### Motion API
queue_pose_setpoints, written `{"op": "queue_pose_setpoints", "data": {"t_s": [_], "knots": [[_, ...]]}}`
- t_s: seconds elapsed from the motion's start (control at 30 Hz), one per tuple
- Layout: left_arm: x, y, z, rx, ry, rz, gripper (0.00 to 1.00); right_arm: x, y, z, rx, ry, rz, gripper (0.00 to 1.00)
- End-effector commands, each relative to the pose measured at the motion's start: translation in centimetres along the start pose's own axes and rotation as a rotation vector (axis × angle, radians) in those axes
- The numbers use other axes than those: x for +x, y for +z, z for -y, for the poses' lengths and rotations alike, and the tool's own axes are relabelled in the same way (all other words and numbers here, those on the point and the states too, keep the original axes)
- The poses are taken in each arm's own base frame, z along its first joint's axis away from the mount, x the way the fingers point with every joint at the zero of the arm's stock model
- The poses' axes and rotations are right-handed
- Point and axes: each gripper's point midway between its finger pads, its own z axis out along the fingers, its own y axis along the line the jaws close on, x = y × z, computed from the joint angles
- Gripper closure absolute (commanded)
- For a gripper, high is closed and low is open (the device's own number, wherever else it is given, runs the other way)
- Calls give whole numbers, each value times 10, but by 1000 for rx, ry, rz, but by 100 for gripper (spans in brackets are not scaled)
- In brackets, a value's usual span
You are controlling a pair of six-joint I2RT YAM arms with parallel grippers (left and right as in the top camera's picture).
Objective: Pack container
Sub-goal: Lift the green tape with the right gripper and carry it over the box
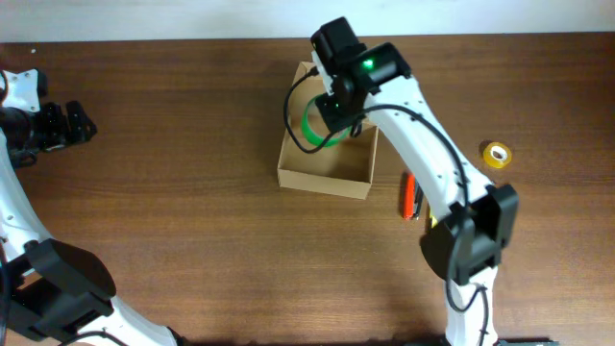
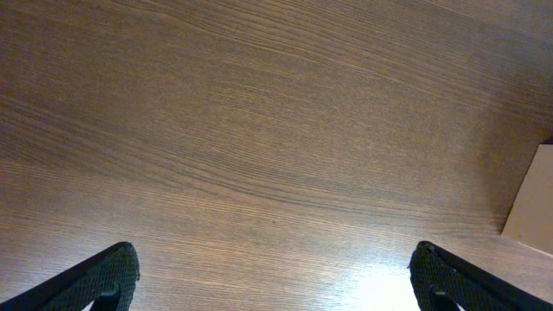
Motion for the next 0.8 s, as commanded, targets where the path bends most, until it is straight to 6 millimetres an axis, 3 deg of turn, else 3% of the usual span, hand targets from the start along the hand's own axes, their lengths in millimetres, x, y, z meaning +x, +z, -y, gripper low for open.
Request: {"op": "queue_pose_setpoints", "data": {"t_s": [0.0,0.27,0.77], "knots": [[0,0,2,12,15,1,0,1,16,3,21,-3,-24,96],[0,0,2,12,15,1,0,7,46,-4,5,-9,-80,97],[0,0,2,11,15,2,0,22,83,-33,-104,-21,-165,96]]}}
